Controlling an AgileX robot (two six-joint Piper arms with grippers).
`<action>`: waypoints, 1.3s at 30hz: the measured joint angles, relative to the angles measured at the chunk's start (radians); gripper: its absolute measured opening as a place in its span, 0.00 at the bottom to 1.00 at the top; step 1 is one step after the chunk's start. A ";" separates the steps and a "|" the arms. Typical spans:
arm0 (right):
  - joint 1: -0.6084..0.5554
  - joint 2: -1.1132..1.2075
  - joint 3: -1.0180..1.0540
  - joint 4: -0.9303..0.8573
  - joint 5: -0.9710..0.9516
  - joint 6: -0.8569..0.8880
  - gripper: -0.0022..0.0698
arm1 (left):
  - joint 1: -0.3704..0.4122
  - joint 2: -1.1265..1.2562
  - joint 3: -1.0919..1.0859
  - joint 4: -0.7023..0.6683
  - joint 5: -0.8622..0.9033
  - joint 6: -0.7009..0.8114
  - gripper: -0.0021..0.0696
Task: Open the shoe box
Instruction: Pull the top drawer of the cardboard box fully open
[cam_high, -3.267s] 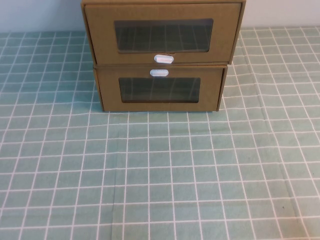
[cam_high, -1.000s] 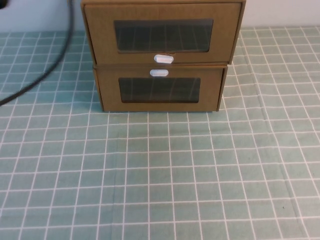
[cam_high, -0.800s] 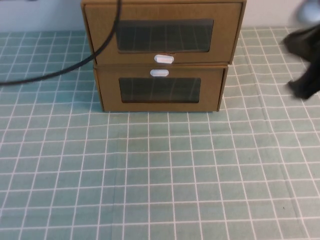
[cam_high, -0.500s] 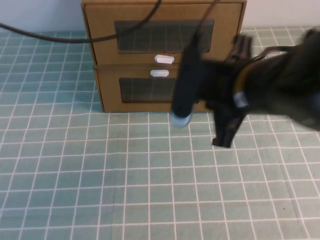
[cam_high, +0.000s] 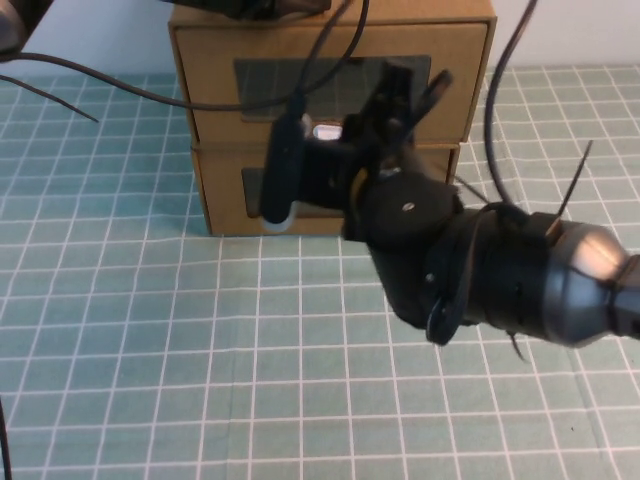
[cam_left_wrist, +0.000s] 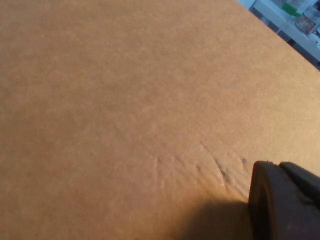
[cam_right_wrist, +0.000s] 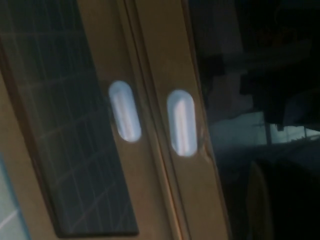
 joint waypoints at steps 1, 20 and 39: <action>0.007 0.004 -0.001 -0.014 -0.015 0.023 0.01 | 0.002 0.002 0.000 -0.002 -0.001 -0.002 0.02; 0.006 0.124 -0.019 -0.041 -0.006 0.106 0.47 | 0.002 0.002 -0.001 -0.010 0.003 -0.029 0.02; -0.068 0.218 -0.185 -0.043 -0.070 0.106 0.38 | 0.002 0.002 -0.001 -0.012 0.004 -0.030 0.02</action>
